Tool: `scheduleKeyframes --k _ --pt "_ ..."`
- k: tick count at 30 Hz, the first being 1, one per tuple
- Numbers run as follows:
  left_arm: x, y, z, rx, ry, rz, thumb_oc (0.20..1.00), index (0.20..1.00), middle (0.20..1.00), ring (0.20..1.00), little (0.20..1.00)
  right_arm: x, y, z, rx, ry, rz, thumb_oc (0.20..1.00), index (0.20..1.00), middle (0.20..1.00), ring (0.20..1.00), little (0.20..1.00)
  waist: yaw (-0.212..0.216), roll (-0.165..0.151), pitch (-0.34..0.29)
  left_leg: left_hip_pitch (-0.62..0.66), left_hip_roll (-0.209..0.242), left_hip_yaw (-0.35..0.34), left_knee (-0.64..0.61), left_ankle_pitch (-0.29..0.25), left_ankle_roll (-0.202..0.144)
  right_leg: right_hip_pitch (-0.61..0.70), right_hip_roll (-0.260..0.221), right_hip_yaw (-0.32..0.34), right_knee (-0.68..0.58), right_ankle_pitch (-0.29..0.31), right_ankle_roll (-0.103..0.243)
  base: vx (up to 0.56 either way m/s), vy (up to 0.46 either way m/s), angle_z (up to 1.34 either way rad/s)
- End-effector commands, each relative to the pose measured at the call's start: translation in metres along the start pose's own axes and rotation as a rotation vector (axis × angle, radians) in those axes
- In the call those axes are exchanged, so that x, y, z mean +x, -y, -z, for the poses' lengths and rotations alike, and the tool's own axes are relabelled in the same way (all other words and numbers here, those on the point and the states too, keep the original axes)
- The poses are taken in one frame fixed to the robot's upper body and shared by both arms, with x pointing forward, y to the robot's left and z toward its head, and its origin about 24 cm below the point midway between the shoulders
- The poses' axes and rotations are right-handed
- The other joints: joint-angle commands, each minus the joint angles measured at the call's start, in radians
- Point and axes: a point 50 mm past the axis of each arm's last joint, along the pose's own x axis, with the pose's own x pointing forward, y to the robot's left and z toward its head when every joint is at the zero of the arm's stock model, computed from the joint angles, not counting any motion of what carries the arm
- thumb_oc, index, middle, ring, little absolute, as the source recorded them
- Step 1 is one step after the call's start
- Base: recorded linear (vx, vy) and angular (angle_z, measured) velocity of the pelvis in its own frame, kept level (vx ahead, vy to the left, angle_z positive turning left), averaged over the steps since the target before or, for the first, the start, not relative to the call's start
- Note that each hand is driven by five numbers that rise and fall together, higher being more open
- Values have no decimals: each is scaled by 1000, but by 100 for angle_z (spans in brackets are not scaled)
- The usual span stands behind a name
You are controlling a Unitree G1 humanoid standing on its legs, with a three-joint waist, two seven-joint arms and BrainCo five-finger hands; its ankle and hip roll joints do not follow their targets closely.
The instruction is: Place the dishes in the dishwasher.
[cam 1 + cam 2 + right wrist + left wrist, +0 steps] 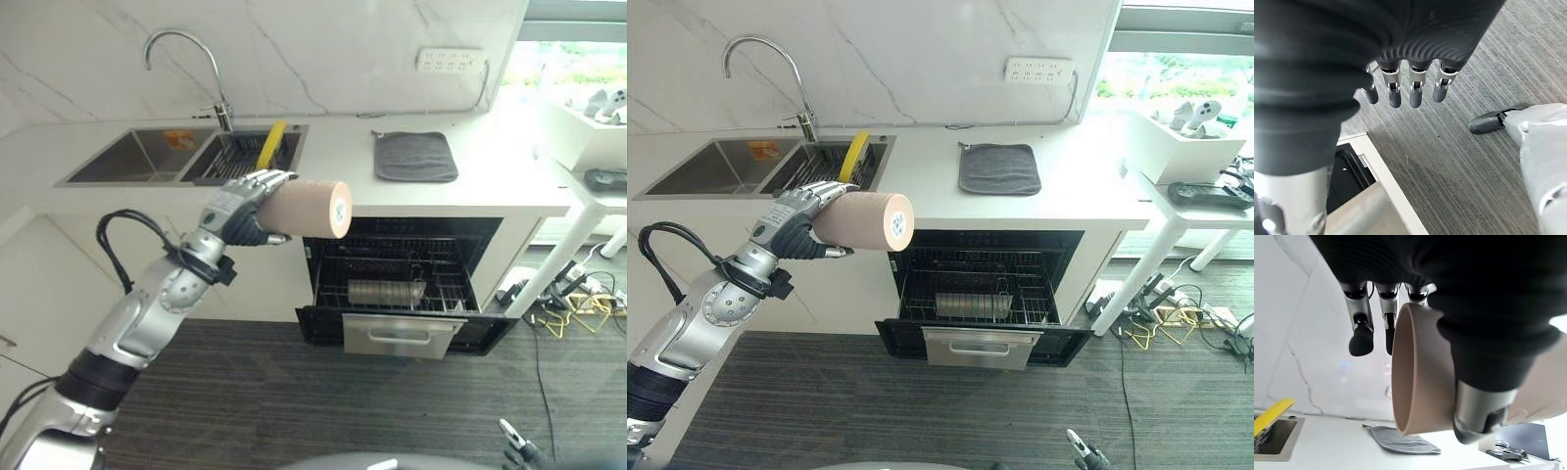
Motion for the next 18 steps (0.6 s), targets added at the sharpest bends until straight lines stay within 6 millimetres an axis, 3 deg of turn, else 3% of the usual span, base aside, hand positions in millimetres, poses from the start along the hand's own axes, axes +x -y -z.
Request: scheduleKeyframes --k 1,6,8,11,13,15,16,18 --pt "16 -38 -3 56 48 -144 200 200 200 200 200 8 -29 -3 24 33 -89 1000 1000 1000 1000 1000 1 -43 5 -11 -23 36 16 1 35 -12 -48 49 118 -96 29 86 -149 -2" --pt "18 -39 -2 43 41 -182 200 200 200 200 200 7 -27 -2 -6 34 -101 1000 1000 1000 1000 1000 -20 -39 11 -21 7 44 28 17 13 -21 -14 63 143 -129 -4 90 -181 -1" --pt "15 -39 3 28 10 -214 200 200 200 200 200 8 -26 -10 -77 32 -109 1000 1000 1000 1000 1000 -21 -49 27 -74 -5 45 176 4 14 -32 -9 102 151 -130 -23 97 -181 -9" --pt "12 -39 6 13 4 -229 200 200 200 200 200 7 -20 -17 -101 38 -97 1000 1000 1000 1000 1000 -10 -56 64 -197 -34 4 401 61 20 -27 12 135 149 -124 -50 104 -100 -38" --pt "11 -39 4 7 15 -219 200 200 200 200 200 6 -14 -17 -100 27 -83 1000 1000 1000 1000 1000 1 -40 74 -232 -72 -5 302 59 24 -12 24 142 150 -132 -45 260 160 -15" --pt "12 -36 0 0 39 -211 200 200 200 200 200 5 -10 -13 -71 18 -64 1000 1000 1000 1000 1000 17 -24 81 -277 -79 20 192 144 0 36 32 124 134 -147 -44 304 245 11" --pt "13 -33 0 3 49 -200 200 200 200 200 200 5 -10 -12 -47 23 -59 1000 1000 1000 1000 1000 33 -29 75 -303 -86 7 180 146 -3 68 19 105 117 -152 -40 261 211 32" --pt "10 -32 2 42 43 -190 200 200 200 200 200 8 -22 -13 -80 38 -73 1000 1000 1000 1000 1000 64 -36 52 -289 -119 -28 161 105 26 85 1 86 130 -171 -23 203 192 5"
